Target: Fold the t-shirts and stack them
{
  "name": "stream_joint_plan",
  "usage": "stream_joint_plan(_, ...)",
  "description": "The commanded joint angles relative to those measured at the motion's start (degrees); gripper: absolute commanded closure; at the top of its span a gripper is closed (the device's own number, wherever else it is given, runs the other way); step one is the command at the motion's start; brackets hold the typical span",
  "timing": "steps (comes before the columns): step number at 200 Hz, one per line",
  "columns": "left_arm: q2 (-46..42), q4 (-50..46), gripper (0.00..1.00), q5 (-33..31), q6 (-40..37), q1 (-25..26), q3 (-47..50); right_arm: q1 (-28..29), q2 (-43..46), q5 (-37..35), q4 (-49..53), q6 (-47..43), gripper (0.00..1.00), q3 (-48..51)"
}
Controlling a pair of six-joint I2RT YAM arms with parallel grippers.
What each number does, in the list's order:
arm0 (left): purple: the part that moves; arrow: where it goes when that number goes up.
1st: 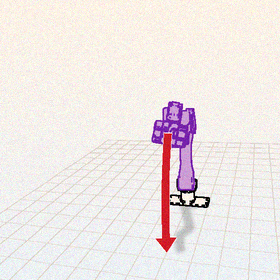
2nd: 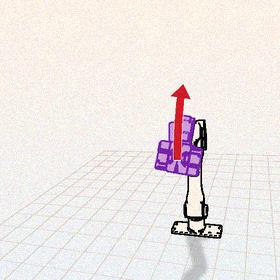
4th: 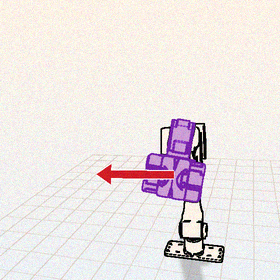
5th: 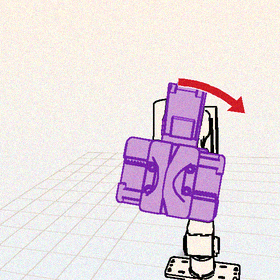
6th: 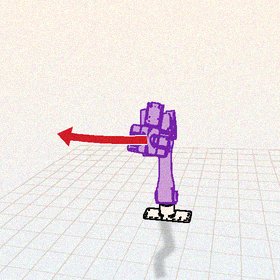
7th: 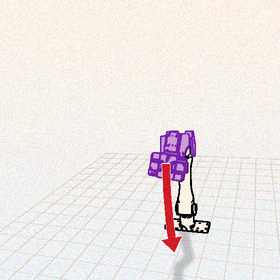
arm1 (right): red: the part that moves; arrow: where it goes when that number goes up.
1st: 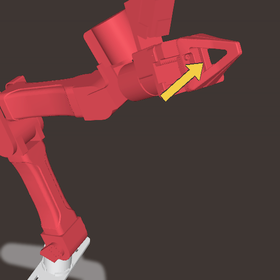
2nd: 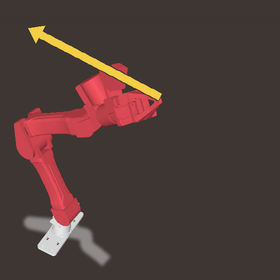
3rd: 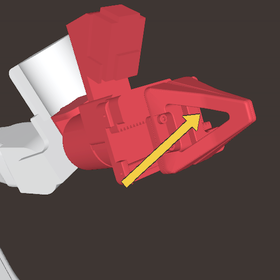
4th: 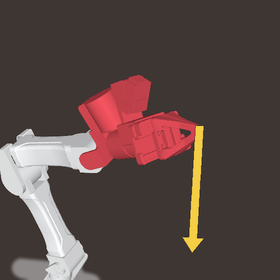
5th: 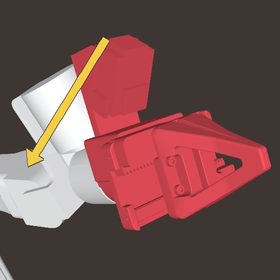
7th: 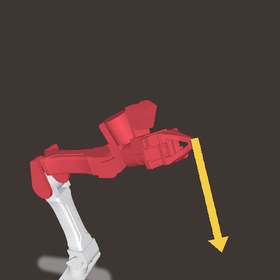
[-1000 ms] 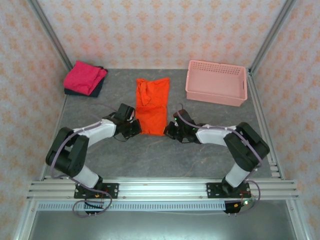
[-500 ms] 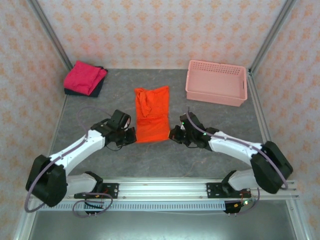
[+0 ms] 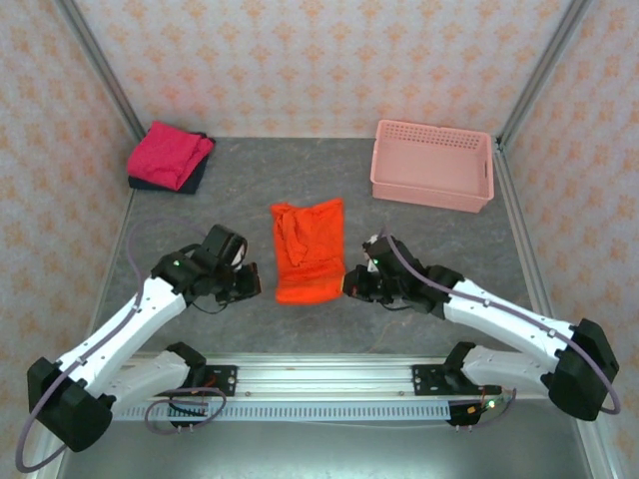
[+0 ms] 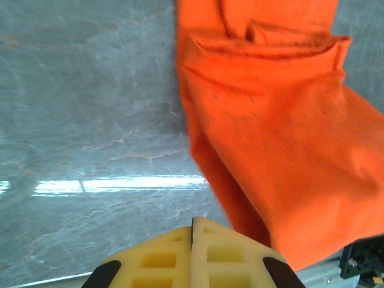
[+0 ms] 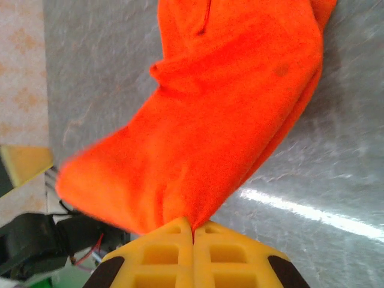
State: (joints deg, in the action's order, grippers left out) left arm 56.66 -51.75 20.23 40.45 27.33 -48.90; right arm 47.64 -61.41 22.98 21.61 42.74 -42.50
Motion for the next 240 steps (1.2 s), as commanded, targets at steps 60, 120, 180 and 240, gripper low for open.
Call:
stream_joint_plan(60,10.45,-4.4,0.94,-6.4,-6.24,-0.33,-16.75,-7.1,-9.5,-1.87,5.72,-11.89,1.0,-12.99)
stream_joint_plan(120,5.51,15.46,0.27,-9.1,-1.77,6.75,-1.54,-8.3,-10.19,-3.55,-0.92,-6.46,1.0,-5.37)
stream_joint_plan(180,17.95,24.32,0.25,-14.51,-1.55,6.79,-2.65,-13.49,-4.37,-6.28,2.81,-6.75,1.0,0.07)
stream_joint_plan(240,35.97,27.73,0.35,-14.42,-1.13,6.81,-15.27,-19.78,-3.55,-4.97,7.0,-10.45,1.0,2.14)
